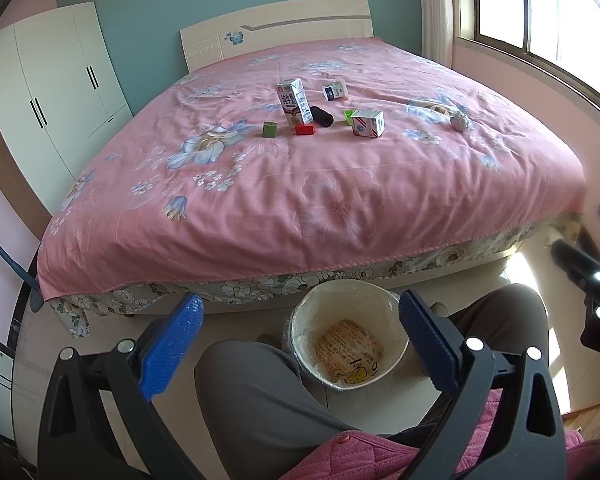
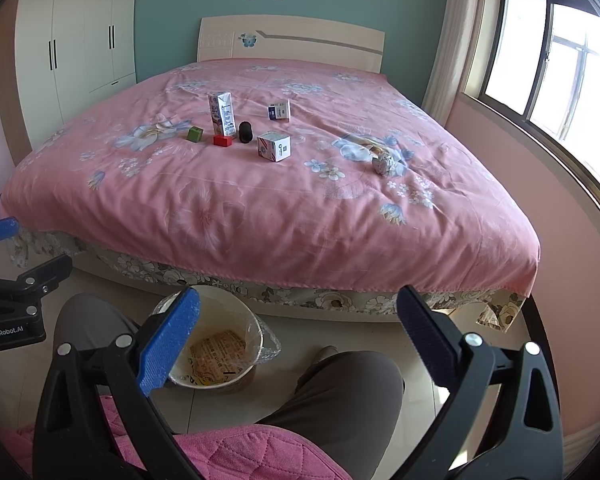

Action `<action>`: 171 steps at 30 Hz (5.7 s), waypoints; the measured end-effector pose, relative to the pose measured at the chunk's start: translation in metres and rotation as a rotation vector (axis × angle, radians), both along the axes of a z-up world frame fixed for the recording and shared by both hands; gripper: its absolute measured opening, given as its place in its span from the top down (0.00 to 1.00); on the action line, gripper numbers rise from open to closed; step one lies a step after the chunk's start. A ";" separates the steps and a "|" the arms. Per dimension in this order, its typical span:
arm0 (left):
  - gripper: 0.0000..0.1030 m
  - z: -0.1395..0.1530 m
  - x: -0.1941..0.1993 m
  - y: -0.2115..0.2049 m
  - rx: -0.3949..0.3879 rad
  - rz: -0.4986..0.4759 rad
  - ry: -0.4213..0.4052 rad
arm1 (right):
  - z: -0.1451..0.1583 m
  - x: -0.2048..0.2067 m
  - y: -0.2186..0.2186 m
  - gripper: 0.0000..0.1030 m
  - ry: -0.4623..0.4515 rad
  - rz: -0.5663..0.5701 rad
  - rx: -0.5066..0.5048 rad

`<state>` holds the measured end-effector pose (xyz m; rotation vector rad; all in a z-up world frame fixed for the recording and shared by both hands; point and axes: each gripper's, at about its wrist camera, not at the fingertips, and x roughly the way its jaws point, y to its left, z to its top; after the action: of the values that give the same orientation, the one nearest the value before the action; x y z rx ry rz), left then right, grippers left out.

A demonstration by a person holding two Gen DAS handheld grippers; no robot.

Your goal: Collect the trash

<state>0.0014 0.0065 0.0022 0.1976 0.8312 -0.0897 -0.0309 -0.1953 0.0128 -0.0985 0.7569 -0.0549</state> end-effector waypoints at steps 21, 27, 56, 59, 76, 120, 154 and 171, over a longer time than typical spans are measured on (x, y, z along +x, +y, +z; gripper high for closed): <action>0.03 -0.002 -0.002 0.001 -0.001 0.002 0.006 | -0.001 0.001 -0.002 0.06 0.008 -0.002 0.007; 0.03 -0.002 -0.001 0.001 -0.002 0.002 0.007 | -0.001 0.001 -0.003 0.06 0.009 -0.002 0.007; 0.03 -0.004 0.039 -0.011 0.042 0.007 0.020 | -0.006 0.030 -0.012 0.06 0.017 -0.022 -0.005; 0.03 0.006 0.060 -0.012 0.030 0.016 0.010 | -0.002 0.043 -0.020 0.06 0.020 -0.034 0.007; 0.03 0.045 0.204 -0.020 0.002 0.106 -0.059 | 0.043 0.152 -0.078 0.06 -0.088 -0.098 -0.020; 0.04 -0.080 0.501 -0.040 -0.031 -0.163 0.015 | -0.137 0.452 -0.194 0.07 0.233 -0.219 0.062; 0.46 0.041 0.458 -0.021 -0.108 -0.061 -0.031 | 0.000 0.418 -0.150 0.67 0.109 0.035 0.056; 0.46 0.201 0.304 -0.014 -0.030 -0.043 -0.238 | 0.169 0.304 -0.027 0.67 -0.094 0.300 -0.152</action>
<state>0.3057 -0.0078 0.2033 0.1935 0.5881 -0.1170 0.2733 -0.2227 0.1820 -0.3507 0.6374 0.1677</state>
